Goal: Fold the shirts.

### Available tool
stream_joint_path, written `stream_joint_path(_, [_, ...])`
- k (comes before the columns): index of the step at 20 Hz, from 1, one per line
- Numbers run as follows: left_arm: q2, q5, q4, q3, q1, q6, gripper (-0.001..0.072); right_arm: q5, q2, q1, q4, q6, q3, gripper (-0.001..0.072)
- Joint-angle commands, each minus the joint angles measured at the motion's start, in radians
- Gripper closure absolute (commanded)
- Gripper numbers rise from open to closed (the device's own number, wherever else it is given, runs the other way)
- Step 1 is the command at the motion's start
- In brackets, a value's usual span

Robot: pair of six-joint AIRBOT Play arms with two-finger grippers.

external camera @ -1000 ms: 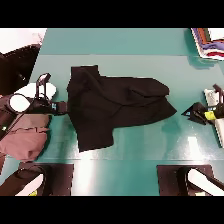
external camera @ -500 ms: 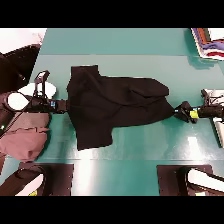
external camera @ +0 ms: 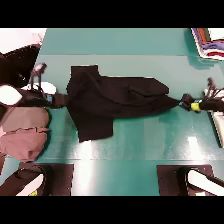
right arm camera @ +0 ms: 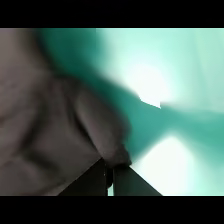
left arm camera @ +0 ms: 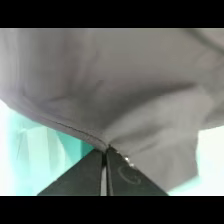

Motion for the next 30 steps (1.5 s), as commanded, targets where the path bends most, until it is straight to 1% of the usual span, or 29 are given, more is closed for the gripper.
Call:
stream_joint_path(1, [0.047,-0.066,0.013,0.237,0.000,0.019,0.0682,0.111,0.156,0.002,-0.080,-0.009,0.186,0.0693])
stream_joint_path(2, [0.064,-0.098,0.021,0.349,0.000,0.037,0.0682,0.141,0.203,0.002,-0.098,-0.009,0.273,0.0693])
stream_joint_path(6, [0.078,-0.225,0.051,0.818,0.000,0.036,0.0682,0.173,0.365,-0.002,-0.147,-0.006,0.576,0.0693])
stream_joint_path(9, [0.078,-0.237,0.051,1.099,0.000,0.024,0.0682,0.184,0.455,-0.006,-0.233,0.018,0.726,0.0693])
stream_joint_path(10, [0.078,-0.232,0.051,1.168,0.000,0.019,0.0682,0.211,0.477,-0.018,-0.262,0.040,0.769,0.0693])
stream_joint_path(11, [0.078,-0.220,0.051,1.218,0.000,0.000,0.0682,0.249,0.493,-0.038,-0.280,0.049,0.813,0.0693])
stream_joint_path(12, [0.078,-0.217,0.051,1.258,0.000,0.000,0.0683,0.287,0.500,-0.067,-0.279,0.049,0.855,0.0693])
stream_joint_path(14, [0.078,-0.213,0.050,1.279,0.000,-0.010,0.0683,0.345,0.500,-0.128,-0.279,0.049,0.937,0.0693])
stream_joint_path(16, [0.078,-0.218,0.056,1.270,0.000,-0.007,0.0683,0.369,0.489,-0.161,-0.276,0.049,1.009,0.0693])
stream_joint_path(18, [0.078,-0.231,0.105,1.184,0.000,0.010,0.0682,0.433,0.435,-0.161,-0.270,0.066,1.086,0.0693])
stream_joint_path(21, [0.074,-0.286,0.254,0.938,0.000,0.009,0.0681,0.560,0.312,-0.143,-0.269,0.122,1.133,0.0694])
stream_joint_path(23, [0.042,-0.281,0.321,0.757,0.000,0.009,0.0681,0.610,0.221,-0.073,-0.274,0.169,1.073,0.0694])
stream_joint_path(24, [0.013,-0.274,0.321,0.668,0.000,0.009,0.0681,0.631,0.175,-0.032,-0.286,0.189,1.027,0.0693])
stream_joint_path(25, [-0.019,-0.262,0.317,0.592,0.000,0.009,0.0681,0.653,0.122,0.010,-0.310,0.199,0.971,0.0694])
stream_joint_path(27, [-0.104,-0.193,0.281,0.453,0.000,0.010,0.0681,0.664,0.011,0.094,-0.369,0.206,0.864,0.0693])
stream_joint_path(29, [-0.222,-0.087,0.267,0.380,0.000,0.010,0.0681,0.622,-0.112,0.159,-0.441,0.206,0.787,0.0694])
stream_joint_path(30, [-0.286,-0.040,0.268,0.380,0.002,0.010,0.0681,0.589,-0.173,0.179,-0.459,0.206,0.768,0.0694])
